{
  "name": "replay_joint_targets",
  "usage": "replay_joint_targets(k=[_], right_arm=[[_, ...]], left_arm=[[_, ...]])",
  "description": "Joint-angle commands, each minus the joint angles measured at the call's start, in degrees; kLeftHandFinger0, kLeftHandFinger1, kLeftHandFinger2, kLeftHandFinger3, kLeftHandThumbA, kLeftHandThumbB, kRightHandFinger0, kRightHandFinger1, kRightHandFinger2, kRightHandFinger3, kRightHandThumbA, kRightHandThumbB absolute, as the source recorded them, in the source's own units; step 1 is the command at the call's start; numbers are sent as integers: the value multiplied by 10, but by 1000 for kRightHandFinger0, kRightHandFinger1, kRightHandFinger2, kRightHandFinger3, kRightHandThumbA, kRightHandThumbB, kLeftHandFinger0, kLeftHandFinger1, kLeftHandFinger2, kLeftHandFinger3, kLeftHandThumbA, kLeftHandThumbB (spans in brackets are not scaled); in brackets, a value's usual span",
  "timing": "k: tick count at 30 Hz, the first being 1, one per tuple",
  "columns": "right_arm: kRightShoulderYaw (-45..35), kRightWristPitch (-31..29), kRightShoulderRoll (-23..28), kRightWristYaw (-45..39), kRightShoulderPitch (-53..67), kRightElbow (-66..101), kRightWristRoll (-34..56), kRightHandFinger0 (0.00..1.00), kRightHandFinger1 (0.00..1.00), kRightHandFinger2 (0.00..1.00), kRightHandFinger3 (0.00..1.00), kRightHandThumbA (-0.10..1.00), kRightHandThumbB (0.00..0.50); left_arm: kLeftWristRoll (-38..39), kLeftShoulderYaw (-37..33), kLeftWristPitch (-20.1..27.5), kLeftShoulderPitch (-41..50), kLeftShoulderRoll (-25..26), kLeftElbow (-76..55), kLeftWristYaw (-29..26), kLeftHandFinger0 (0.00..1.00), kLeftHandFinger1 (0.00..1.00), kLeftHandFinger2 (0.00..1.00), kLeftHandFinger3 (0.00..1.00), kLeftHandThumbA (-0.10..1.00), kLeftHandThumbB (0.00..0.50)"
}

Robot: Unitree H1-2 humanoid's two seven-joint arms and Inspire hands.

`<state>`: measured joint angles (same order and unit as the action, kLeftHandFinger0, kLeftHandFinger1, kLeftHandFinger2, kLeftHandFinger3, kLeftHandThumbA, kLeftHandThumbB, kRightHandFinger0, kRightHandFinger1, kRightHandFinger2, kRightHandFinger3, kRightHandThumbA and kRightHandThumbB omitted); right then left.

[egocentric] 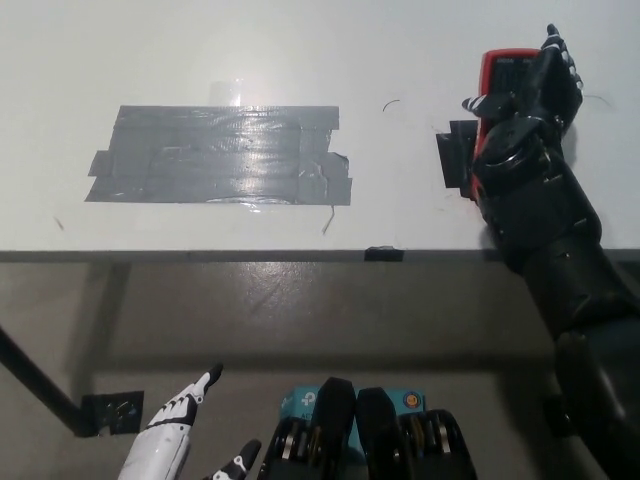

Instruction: The robot first picks the multimeter with right hand and then unfolds the black stand on the back of it using left hand

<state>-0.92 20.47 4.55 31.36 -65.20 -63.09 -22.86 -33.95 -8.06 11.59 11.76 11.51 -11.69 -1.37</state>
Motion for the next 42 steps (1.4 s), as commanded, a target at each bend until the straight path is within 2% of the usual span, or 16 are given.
replay_joint_targets(k=[1,17,20,21,22,24,26,27,28,30,31,32,34,35,37,42], right_arm=[[-5,-20,12,21,-37,-3,23,1000,1000,1000,1000,1000,482],[-2,-43,6,29,-45,-41,48,1000,1000,1000,1000,1000,475],[-4,-57,6,52,-47,-55,51,1000,1000,1000,1000,791,427],[2,-41,8,50,-52,-65,46,874,1000,1000,1000,763,412],[7,-33,9,47,-55,-71,43,678,891,1000,1000,721,387],[14,-42,15,38,-53,-78,43,318,397,584,1000,416,322],[16,-61,18,38,-52,-84,47,127,195,378,1000,165,331],[15,-72,18,39,-49,-83,50,104,185,334,853,-9,338],[14,-78,18,35,-48,-84,54,65,141,280,750,-53,341],[15,-78,17,29,-44,-83,56,147,252,389,661,-55,325],[15,-81,16,31,-42,-84,58,281,379,513,639,-81,325],[15,-83,16,32,-44,-86,59,329,415,545,635,-86,322],[13,-87,16,34,-47,-92,63,316,396,526,632,-81,325],[14,-89,17,35,-46,-93,63,222,308,456,587,-86,321],[12,-91,17,36,-45,-93,66,282,379,507,570,-100,315],[8,-105,18,40,-43,-93,74,277,357,482,507,-100,304]], left_arm=[[-8,2,6,2,5,-21,-6,1000,1000,1000,1000,769,41],[-12,3,6,-10,5,-20,-6,1000,1000,1000,1000,768,35],[-15,3,8,-11,6,-19,-7,1000,1000,1000,1000,772,35],[-15,3,7,-10,6,-20,-7,1000,1000,1000,1000,775,35],[-14,3,7,-10,6,-20,-6,1000,1000,1000,1000,776,34],[-13,4,4,-13,7,-22,-3,1000,1000,1000,1000,786,38],[-13,5,2,-18,8,-23,-2,1000,1000,1000,1000,791,38],[-11,5,3,-19,6,-22,-3,1000,1000,1000,1000,792,38],[-8,5,2,-19,5,-22,-2,1000,1000,1000,1000,794,39],[-7,5,1,-20,5,-21,-1,1000,1000,1000,1000,802,44],[-7,5,0,-20,5,-21,-1,1000,1000,1000,1000,805,44],[-7,5,0,-22,5,-20,-1,1000,1000,1000,1000,802,39],[-7,6,1,-26,7,-21,0,1000,1000,1000,1000,800,38],[-5,6,5,-26,6,-19,-3,1000,1000,1000,1000,783,34],[-12,4,5,-27,9,-21,-1,1000,1000,1000,1000,785,26],[-7,7,10,-33,10,-13,-5,1000,1000,1000,1000,753,26]])
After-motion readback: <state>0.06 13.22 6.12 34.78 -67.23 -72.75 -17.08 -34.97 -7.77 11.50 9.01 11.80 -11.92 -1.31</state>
